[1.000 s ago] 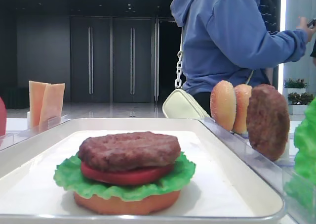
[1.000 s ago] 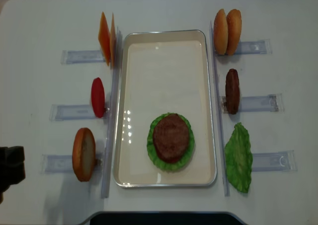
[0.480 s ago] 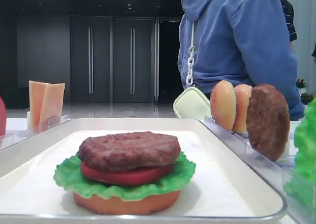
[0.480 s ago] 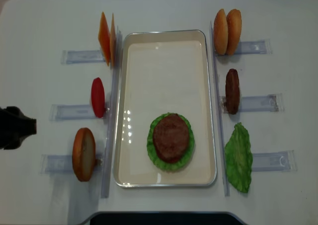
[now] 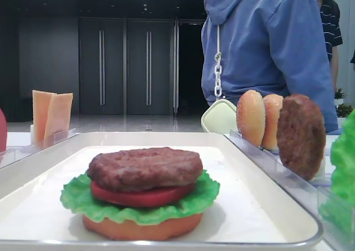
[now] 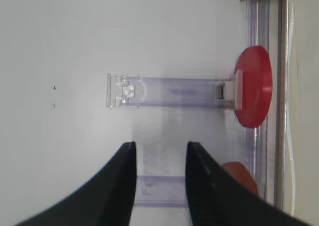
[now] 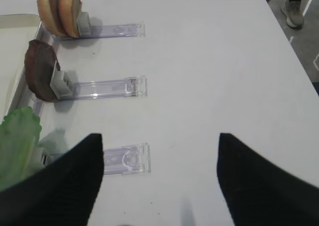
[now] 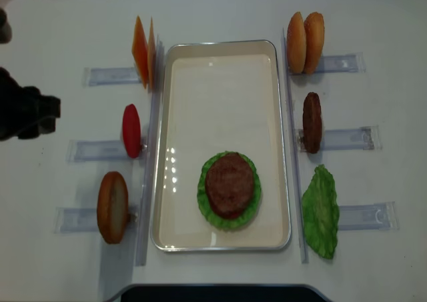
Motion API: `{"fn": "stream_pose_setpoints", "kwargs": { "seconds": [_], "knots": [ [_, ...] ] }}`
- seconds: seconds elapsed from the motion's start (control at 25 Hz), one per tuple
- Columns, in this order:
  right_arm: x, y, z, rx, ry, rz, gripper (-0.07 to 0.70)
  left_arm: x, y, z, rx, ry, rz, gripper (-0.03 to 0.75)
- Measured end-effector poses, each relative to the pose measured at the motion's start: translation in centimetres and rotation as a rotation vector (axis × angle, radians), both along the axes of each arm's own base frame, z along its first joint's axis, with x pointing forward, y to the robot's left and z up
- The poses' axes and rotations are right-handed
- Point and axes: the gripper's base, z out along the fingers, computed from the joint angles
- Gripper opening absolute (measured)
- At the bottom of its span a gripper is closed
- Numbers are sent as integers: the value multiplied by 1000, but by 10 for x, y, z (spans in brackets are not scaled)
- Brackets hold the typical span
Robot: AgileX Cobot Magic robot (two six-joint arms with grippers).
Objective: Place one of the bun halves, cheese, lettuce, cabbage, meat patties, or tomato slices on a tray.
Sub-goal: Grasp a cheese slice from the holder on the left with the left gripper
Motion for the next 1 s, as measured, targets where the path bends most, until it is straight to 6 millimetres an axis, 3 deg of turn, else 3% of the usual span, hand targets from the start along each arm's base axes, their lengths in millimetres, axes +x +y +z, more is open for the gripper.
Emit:
{"fn": "stream_pose_setpoints", "kwargs": {
  "seconds": [1.0],
  "knots": [
    [0,0,0,0,0,0,489,132,-3,0,-46,44,56,265]
  ]
}}
